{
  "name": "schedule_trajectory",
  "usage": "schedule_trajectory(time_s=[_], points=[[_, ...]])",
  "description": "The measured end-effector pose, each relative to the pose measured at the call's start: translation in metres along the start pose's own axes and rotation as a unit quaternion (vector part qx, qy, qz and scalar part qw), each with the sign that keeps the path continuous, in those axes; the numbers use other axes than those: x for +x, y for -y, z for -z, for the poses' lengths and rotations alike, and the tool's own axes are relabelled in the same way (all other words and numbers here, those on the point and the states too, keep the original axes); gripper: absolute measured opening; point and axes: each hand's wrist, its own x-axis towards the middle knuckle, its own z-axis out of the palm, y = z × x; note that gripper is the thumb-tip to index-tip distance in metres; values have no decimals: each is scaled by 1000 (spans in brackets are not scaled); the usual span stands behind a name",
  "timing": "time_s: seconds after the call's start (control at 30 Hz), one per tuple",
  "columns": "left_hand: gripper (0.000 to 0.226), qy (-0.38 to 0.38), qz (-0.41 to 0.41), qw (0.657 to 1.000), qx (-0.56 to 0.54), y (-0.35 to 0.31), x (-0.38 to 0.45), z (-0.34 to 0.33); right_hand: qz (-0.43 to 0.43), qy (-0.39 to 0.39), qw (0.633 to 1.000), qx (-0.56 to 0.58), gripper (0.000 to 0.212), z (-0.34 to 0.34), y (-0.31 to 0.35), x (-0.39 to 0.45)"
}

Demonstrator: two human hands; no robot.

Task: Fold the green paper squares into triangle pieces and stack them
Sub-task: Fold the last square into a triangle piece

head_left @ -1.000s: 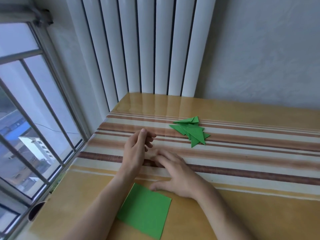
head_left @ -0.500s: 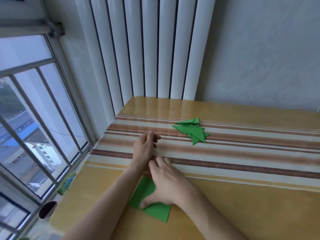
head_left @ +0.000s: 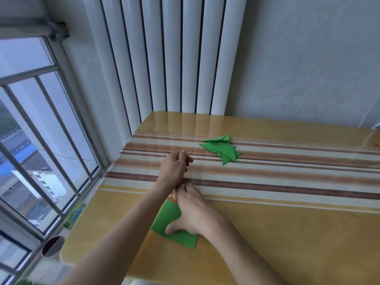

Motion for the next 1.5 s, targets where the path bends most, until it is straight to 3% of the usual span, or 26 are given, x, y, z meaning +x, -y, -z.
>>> schedule_trajectory(time_s=[0.33,0.47,0.63,0.8,0.97,1.1,1.2,1.33,1.5], points=[[23,-6,-57,986,157,13,-45,28,-15,-55,998,-19,94,-4,-7,-10],[27,111,-137,943,281,27,-65,55,-28,-58,998,6,96,-6,-15,-19],[81,295,-136,881,345,38,-73,78,-11,-54,998,37,92,-4,-26,-26],[65,286,-154,871,368,32,-73,75,18,-67,988,139,82,-3,-41,-33],[63,316,-112,854,399,18,-72,73,0,-133,976,174,52,-6,-58,-30],[52,312,-95,864,385,16,-70,70,15,-122,974,190,49,-5,-63,-27],[55,277,-100,880,374,21,-68,68,26,-106,974,199,44,-4,-69,-22],[39,203,-119,917,323,24,-62,61,37,-117,971,203,17,-2,-77,-13],[23,125,-61,983,117,25,-48,50,-9,-174,945,278,14,7,-93,11]])
